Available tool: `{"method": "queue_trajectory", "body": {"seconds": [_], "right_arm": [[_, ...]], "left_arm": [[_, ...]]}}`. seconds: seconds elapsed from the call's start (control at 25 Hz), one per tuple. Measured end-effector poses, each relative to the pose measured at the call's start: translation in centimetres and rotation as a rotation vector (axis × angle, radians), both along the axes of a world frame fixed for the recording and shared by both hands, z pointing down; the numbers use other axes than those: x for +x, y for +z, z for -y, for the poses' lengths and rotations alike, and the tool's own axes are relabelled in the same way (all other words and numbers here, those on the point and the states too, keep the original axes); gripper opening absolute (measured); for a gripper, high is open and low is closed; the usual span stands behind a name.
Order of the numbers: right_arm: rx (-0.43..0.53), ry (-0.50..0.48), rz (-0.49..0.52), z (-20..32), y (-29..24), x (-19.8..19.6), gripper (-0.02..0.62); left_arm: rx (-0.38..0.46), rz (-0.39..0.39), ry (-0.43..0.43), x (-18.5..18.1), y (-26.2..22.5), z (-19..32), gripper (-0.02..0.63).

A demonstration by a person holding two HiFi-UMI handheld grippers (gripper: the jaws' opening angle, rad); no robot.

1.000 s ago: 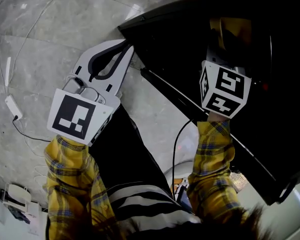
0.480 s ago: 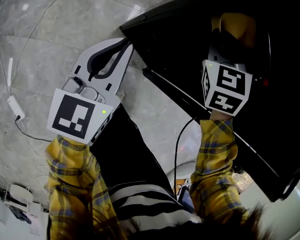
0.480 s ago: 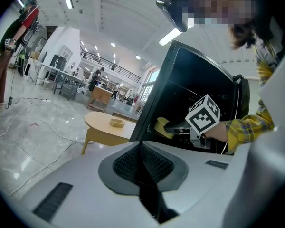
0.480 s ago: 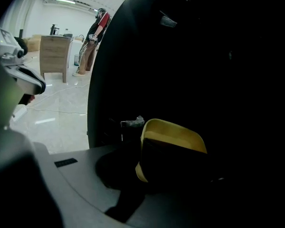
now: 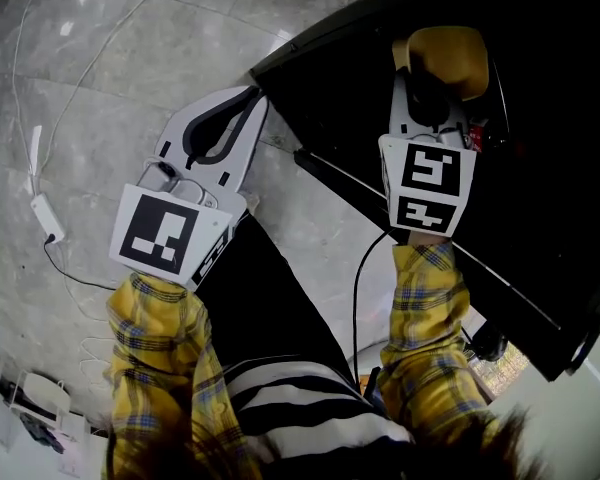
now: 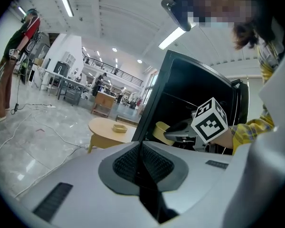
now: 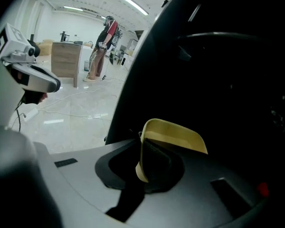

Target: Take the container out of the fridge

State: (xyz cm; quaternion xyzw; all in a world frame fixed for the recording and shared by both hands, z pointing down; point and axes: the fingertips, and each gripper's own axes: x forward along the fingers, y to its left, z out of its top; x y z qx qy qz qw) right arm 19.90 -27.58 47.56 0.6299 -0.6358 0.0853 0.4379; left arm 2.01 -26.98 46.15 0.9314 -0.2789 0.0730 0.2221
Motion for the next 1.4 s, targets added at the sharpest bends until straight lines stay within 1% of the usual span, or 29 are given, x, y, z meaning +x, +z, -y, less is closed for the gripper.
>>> {"method": "queue_trajectory", "body": {"seconds": [0.36, 0.84, 1.12, 1.4], "right_arm": [[-0.008, -0.07, 0.048, -1.7, -1.2, -3.5, 0.041], [-0.013, -0.159, 0.101, -4.3, -3.5, -8.6, 0.041], [-0.001, -0.183, 0.146, -5.5, -5.1, -10.8, 0.041], [-0.004, -0.234, 0.153, -6.9, -7.0, -12.3, 0.041]], "left_arm": [[0.006, 0.032, -0.047, -2.3, -2.2, -0.8, 0.031], [0.025, 0.077, -0.081, -5.1, -5.1, -2.0, 0.031], [0.046, 0.092, -0.11, -6.3, -7.1, -1.9, 0.031], [0.074, 0.107, -0.132, -7.5, -9.0, -1.6, 0.031]]}}
